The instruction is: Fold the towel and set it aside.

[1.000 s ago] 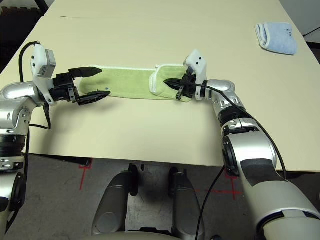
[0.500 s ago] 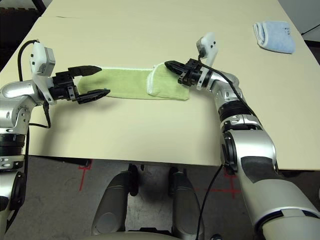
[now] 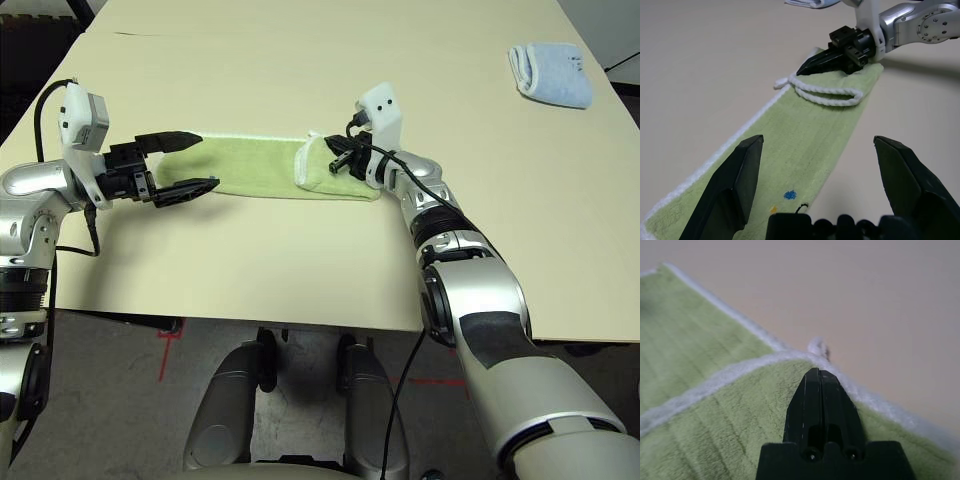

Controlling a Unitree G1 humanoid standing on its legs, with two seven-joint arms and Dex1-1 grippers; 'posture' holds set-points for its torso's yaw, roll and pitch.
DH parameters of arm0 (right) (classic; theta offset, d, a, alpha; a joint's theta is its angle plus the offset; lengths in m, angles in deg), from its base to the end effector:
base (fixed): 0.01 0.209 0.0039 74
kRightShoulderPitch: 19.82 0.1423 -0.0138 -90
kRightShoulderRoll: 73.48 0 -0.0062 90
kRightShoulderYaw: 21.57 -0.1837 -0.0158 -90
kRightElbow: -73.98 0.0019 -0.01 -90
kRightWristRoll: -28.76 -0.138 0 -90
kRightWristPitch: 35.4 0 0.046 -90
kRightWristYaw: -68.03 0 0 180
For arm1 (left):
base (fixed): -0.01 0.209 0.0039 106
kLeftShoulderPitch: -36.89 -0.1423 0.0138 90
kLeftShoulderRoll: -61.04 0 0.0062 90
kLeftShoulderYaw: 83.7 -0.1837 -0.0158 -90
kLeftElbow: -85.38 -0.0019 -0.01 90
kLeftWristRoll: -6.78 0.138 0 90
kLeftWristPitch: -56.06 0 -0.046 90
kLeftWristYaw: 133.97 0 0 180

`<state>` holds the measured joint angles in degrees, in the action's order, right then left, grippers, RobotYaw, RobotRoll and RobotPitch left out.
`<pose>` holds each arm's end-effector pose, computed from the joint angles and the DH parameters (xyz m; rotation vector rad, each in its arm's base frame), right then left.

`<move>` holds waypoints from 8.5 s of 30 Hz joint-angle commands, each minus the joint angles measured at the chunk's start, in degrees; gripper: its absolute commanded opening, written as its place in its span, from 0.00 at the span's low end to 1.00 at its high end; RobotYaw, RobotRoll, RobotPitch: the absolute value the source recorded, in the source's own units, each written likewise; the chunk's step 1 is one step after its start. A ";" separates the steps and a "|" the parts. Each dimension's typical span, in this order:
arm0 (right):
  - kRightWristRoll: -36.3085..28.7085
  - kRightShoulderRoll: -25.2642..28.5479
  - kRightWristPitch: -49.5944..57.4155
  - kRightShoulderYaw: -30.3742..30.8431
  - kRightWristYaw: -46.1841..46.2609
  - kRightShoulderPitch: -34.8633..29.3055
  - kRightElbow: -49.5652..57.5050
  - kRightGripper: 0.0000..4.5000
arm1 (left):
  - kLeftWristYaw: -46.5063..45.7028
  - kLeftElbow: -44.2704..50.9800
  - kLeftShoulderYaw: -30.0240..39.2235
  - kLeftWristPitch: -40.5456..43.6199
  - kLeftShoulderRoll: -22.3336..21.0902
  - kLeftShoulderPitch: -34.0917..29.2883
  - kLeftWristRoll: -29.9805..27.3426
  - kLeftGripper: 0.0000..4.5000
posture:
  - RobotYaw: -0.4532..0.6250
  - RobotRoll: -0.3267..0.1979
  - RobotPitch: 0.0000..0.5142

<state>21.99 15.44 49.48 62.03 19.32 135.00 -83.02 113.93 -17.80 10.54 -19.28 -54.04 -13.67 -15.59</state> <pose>0.3728 -0.1703 0.1710 -0.0736 -0.0306 0.8167 0.2948 0.2678 0.2266 0.3660 -0.0960 -1.0479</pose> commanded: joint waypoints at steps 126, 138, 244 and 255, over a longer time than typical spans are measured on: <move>-9.59 14.67 3.11 6.55 -34.43 -14.68 36.44 1.00 | -55.86 -10.80 33.42 66.82 7.63 12.79 -13.19 0.00 | 0.51 0.62 0.53; -9.38 15.15 3.46 5.91 -32.60 -14.60 32.87 1.00 | -48.13 -10.84 27.40 65.88 -2.65 8.46 -13.13 0.00 | 0.53 0.62 0.53; -9.91 18.09 -24.93 -2.07 -41.92 -20.92 2.43 1.00 | -34.27 -0.45 -6.85 67.30 21.59 25.34 -16.60 0.00 | 0.47 0.62 0.52; -9.91 18.07 -25.24 -2.05 -41.97 -21.18 2.60 1.00 | -33.59 -6.88 -10.08 59.34 23.25 26.18 -9.93 0.00 | 0.46 0.62 0.51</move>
<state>11.78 33.37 24.79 60.70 -22.37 114.88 -81.08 79.48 -23.80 1.54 40.86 -31.42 12.17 -26.59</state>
